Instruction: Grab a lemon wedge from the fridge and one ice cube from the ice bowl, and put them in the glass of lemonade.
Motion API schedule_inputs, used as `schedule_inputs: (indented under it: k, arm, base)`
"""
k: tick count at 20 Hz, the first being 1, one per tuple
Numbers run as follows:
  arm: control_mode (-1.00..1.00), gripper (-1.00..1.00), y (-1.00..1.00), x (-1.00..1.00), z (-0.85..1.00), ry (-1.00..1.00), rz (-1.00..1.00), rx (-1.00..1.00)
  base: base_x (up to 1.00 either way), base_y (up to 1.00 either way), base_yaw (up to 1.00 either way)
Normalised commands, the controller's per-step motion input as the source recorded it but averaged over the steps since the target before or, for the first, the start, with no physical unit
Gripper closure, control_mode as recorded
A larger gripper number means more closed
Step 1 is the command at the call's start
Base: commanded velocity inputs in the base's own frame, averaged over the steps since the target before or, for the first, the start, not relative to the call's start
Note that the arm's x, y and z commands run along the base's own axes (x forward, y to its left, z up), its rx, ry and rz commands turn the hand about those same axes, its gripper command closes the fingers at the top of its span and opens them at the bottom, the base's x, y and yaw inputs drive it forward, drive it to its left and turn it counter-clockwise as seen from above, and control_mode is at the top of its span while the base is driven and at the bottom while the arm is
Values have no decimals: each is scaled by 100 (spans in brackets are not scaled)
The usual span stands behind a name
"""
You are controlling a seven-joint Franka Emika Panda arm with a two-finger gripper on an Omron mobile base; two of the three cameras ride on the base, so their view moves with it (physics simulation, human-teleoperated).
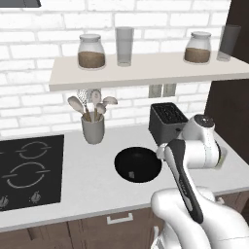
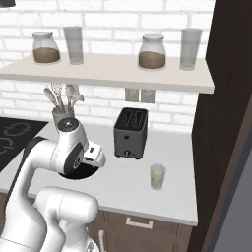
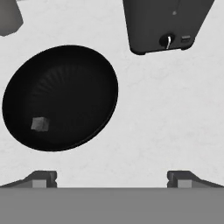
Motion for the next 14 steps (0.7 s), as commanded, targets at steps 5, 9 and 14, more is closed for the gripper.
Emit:
schedule_inputs:
  k: [5,9,14]
  arm:
    - [100,-100,0,0,0,0,0,0]
    - [100,-100,0,0,0,0,0,0]
    - [100,-100,0,0,0,0,0,0]
  base:
    - [-4,0,0]
    - [-97,-21,0]
    - [-100,-36,-3]
